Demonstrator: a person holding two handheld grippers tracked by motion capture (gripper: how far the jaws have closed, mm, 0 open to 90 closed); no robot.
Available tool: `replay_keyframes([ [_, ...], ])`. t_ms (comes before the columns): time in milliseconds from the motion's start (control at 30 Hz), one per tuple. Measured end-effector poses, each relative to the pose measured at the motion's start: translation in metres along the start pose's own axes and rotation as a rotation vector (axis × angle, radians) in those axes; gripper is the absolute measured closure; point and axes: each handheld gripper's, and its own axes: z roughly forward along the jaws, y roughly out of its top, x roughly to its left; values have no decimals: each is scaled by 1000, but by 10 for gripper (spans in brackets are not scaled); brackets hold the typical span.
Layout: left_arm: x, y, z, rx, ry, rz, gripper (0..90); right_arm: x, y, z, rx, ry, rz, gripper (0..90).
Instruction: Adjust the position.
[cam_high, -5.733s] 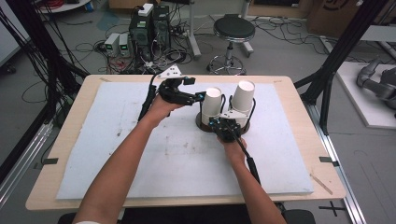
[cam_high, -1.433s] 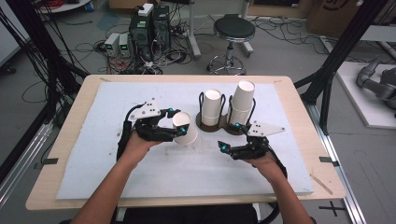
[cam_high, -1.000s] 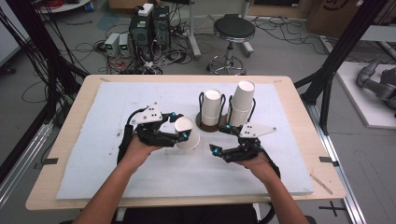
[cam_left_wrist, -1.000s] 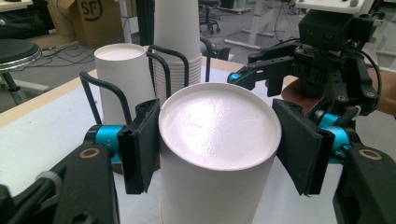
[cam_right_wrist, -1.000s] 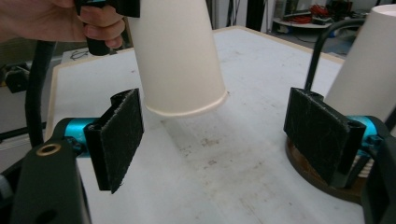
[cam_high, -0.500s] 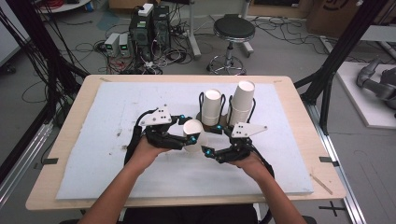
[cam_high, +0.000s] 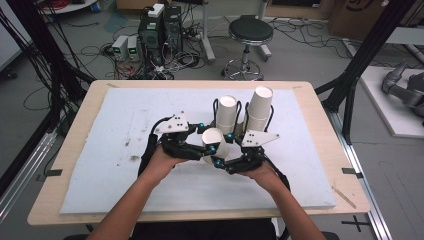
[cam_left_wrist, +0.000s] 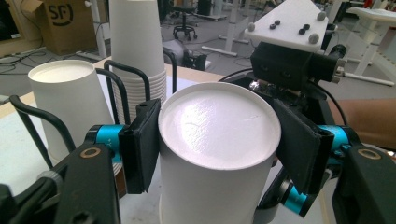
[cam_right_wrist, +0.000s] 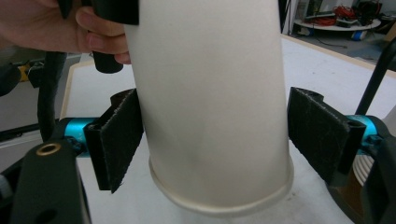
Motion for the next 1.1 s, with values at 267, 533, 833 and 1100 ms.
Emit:
replay_keyframes([
  [267,1,-2,-2,5,-24,-8,360,-1,0,-2,31,36,-60,312],
  [533,3,-1,-8,94,-38,35,304,-2,4,-3,98,105,-110,383],
  [833,5,3,-6,120,-104,72,252,-2,7,-5,117,136,-151,379],
  [1100,4,-1,2,165,-166,87,273,0,8,-3,136,189,-193,373],
])
